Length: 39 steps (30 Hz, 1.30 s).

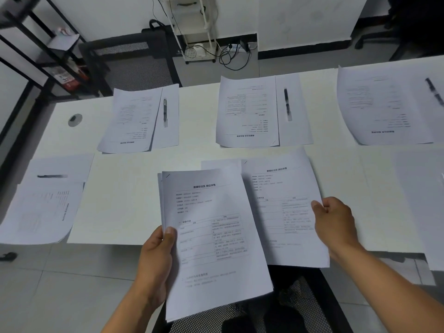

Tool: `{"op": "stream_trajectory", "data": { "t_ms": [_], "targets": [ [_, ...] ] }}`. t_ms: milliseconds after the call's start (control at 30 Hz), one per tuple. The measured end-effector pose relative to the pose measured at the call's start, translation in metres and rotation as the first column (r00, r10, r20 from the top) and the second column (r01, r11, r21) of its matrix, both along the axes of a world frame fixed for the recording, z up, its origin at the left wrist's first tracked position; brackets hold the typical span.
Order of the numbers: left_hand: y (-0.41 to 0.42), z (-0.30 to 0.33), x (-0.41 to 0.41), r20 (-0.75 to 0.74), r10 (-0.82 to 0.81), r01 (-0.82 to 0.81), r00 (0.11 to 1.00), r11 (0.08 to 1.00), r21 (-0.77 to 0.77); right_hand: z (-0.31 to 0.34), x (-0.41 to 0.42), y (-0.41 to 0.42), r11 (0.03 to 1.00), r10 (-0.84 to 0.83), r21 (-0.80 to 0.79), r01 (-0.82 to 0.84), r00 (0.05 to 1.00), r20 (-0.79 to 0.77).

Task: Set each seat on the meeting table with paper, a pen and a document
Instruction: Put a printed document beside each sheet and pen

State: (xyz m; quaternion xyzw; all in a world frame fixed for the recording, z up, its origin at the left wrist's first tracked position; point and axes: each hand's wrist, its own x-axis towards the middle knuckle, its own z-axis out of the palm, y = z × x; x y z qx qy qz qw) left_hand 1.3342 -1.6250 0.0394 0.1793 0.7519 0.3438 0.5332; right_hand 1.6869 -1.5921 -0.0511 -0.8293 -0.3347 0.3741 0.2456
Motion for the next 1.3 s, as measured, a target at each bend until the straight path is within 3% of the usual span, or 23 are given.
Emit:
{"op": "stream_trajectory", "data": {
  "t_ms": [900, 1200, 1300],
  "targets": [
    [0.003, 0.012, 0.024, 0.040, -0.099, 0.099, 0.994, 0.995, 0.008, 0.004, 0.004, -0.010, 0.999, -0.010, 0.032, 0.010, 1.000, -0.001],
    [0.015, 0.034, 0.036, 0.068, -0.219, 0.214, 0.973, 0.974, 0.078, 0.077, -0.043, -0.035, 0.987, 0.155, 0.086, -0.139, 0.966, -0.207],
    [0.021, 0.043, 0.040, 0.078, -0.280, 0.270, 0.957, 0.956, 0.111, 0.100, -0.055, -0.040, 0.983, 0.157, 0.127, -0.135, 0.971, -0.179]
  ]
}}
